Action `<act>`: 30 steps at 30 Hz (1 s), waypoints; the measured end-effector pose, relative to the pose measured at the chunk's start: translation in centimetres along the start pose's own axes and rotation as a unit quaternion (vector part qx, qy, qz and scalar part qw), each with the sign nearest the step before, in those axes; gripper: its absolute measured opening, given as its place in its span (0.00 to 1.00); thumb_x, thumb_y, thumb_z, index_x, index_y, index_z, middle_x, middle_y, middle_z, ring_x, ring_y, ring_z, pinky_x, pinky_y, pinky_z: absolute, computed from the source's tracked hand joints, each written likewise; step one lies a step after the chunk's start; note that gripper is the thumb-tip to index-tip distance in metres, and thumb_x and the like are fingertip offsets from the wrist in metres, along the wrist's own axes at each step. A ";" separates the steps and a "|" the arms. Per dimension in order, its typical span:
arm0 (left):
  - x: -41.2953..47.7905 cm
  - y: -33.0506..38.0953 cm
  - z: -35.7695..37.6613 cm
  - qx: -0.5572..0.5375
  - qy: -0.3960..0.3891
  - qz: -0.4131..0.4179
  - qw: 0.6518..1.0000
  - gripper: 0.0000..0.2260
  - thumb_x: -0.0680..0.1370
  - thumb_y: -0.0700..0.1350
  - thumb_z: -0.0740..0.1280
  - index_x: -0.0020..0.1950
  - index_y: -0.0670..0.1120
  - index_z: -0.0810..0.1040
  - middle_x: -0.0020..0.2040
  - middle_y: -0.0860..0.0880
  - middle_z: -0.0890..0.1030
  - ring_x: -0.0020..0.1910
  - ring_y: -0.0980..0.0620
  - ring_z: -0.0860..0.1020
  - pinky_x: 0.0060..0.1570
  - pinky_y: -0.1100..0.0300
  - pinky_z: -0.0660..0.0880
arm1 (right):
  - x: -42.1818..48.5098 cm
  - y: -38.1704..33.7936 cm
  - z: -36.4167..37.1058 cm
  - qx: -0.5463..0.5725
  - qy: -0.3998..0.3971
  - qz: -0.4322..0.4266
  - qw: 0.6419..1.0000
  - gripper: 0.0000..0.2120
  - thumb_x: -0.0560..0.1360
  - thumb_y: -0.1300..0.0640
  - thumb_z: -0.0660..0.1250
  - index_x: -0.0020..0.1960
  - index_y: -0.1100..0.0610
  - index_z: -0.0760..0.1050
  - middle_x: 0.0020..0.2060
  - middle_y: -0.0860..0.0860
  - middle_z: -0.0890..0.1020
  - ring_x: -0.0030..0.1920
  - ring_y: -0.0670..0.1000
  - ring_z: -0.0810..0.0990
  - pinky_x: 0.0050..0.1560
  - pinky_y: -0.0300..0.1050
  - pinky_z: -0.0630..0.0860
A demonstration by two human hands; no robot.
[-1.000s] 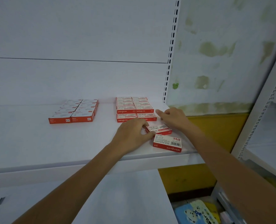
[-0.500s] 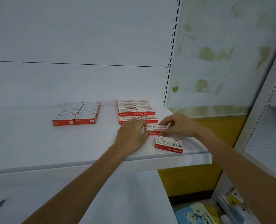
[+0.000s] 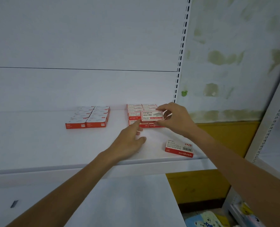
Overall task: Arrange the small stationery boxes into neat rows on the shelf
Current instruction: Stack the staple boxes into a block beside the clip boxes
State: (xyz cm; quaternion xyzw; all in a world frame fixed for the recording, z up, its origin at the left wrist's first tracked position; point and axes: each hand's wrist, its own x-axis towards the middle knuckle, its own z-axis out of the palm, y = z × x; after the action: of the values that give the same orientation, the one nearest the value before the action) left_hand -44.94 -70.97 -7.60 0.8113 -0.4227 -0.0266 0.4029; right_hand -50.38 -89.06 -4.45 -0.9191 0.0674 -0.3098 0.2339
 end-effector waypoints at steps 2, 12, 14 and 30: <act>-0.1 0.0 0.0 0.008 0.027 -0.003 1.000 0.26 0.77 0.46 0.63 0.72 0.52 0.57 0.64 0.52 0.72 0.58 0.55 0.71 0.56 0.63 0.68 | 0.1 -0.5 0.5 -0.020 0.024 -0.027 0.999 0.24 0.65 0.52 0.75 0.59 0.54 0.75 0.49 0.47 0.75 0.41 0.44 0.75 0.46 0.34 0.72; 0.0 -0.3 -0.6 -0.041 0.046 -0.042 0.997 0.25 0.76 0.46 0.63 0.72 0.54 0.60 0.60 0.51 0.76 0.54 0.55 0.74 0.52 0.65 0.68 | 0.3 -1.4 2.1 -0.012 0.039 -0.067 0.997 0.24 0.65 0.57 0.76 0.60 0.59 0.75 0.52 0.55 0.77 0.43 0.48 0.77 0.49 0.35 0.75; 0.0 -0.5 -0.9 -0.087 0.047 -0.058 0.993 0.23 0.76 0.45 0.63 0.70 0.56 0.63 0.58 0.51 0.77 0.54 0.56 0.74 0.50 0.68 0.66 | 0.5 -1.5 2.3 -0.013 0.032 -0.067 0.997 0.25 0.65 0.57 0.76 0.60 0.59 0.75 0.52 0.55 0.77 0.44 0.48 0.77 0.50 0.35 0.74; 0.2 -0.4 0.1 0.149 0.032 -0.070 0.986 0.17 0.76 0.50 0.62 0.63 0.48 0.74 0.64 0.48 0.73 0.61 0.50 0.70 0.62 0.56 0.64 | 3.0 -1.5 5.0 -0.102 -0.108 0.035 0.988 0.19 0.69 0.52 0.71 0.57 0.59 0.76 0.53 0.54 0.79 0.47 0.48 0.72 0.46 0.38 0.66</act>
State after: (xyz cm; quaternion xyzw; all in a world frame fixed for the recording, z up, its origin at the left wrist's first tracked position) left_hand -44.53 -71.07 -7.89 0.8902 -0.3510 0.0343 0.2883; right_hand -45.02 -86.58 -5.64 -0.9632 0.1057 -0.1921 0.1558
